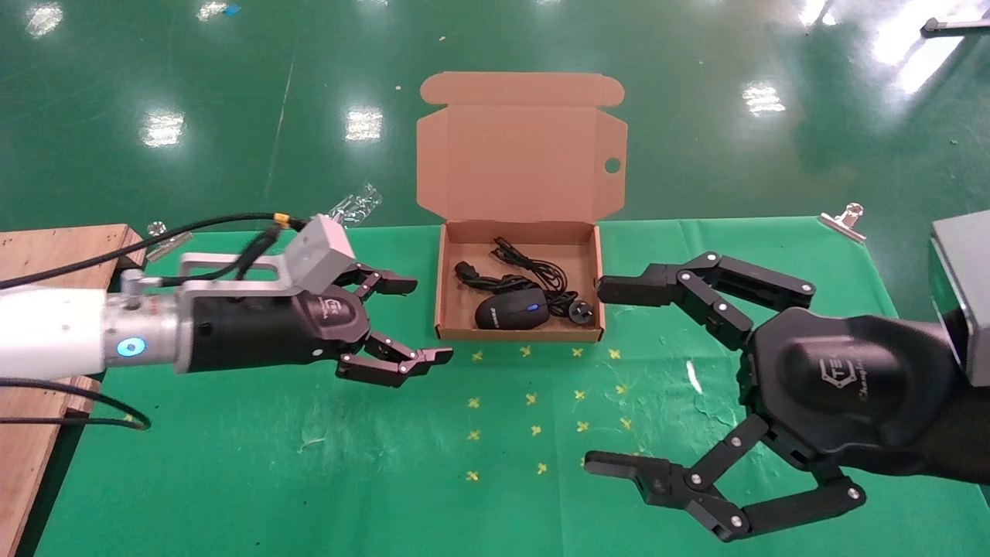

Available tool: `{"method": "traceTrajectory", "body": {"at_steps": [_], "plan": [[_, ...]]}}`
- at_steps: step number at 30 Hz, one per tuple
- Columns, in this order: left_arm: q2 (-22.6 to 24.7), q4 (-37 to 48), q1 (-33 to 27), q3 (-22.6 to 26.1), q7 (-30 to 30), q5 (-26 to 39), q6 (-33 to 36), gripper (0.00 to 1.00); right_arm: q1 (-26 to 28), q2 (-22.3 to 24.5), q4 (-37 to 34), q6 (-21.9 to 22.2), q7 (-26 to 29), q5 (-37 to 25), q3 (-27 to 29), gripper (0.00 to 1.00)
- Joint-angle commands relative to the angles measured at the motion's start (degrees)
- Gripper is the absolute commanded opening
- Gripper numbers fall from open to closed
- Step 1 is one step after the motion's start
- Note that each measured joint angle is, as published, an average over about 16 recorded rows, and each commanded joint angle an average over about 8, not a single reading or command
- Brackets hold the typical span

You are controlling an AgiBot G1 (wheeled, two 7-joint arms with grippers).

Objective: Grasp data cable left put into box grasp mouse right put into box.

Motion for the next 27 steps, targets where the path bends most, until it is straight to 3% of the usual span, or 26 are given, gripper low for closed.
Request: {"method": "traceTrajectory", "body": {"at_steps": [1,17,27], "plan": [[-1.26,-1.41,1.37,-2.03,0.89,-2.72,1.80,1.00,0.00,0.00,0.00,0.00,0.00,0.01,-0.01,1.00],[-11.00,-12.29,11.96,-17.73,7.78,-23.75,15.72,1.00,0.02,0.03,0.00,0.03,-0.04,0.05,-0.08,1.00],[-13.89,-15.51,15.12,-22.37,9.53,-30.08,19.80,1.00,-0.04,0.09,0.04,0.01,-0.05,0.13,-0.06,1.00]]}}
